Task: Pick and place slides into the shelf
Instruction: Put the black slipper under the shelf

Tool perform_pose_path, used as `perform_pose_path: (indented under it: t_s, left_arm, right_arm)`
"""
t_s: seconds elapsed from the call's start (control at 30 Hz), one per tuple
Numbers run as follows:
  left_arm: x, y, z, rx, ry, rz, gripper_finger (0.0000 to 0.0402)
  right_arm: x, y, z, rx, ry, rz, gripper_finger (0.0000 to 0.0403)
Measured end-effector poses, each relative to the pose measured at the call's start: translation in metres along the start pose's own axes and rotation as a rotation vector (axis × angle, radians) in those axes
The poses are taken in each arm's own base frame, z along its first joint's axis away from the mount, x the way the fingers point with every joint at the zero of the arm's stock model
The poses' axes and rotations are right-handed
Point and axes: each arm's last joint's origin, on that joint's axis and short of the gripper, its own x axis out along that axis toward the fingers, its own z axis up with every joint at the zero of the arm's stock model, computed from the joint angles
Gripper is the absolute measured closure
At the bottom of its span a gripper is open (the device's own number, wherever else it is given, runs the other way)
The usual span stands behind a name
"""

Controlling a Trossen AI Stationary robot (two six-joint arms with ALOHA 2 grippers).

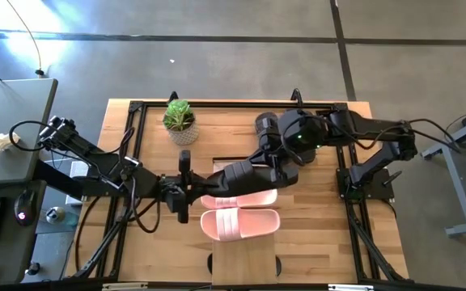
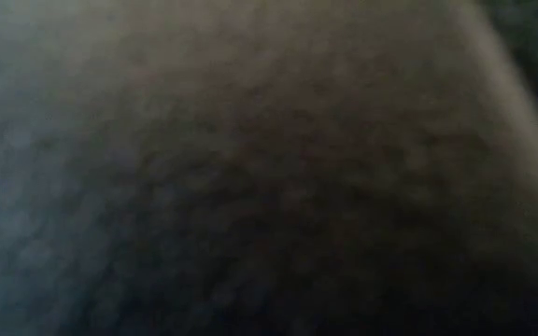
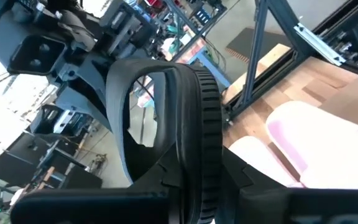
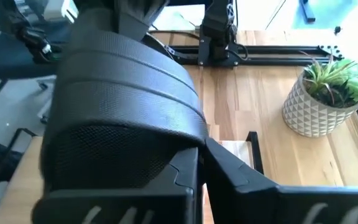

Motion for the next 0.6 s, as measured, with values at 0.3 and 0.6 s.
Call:
perform_pose_path:
  t_s: [0.3,0.6]
  left_arm:
    - [0.0,-0.001,-0.005,0.077,0.08,0.03,0.0373]
    - [-0.001,0.001,-0.006,0.249,0.139,0.088,0.0373]
  right_arm:
    - [-0.039,-0.001,0.0,0.162,-0.07,0.016,0.0308]
    - [-0.095,-0.021,-0.015,0.911,-0.038,0.101,0.0229]
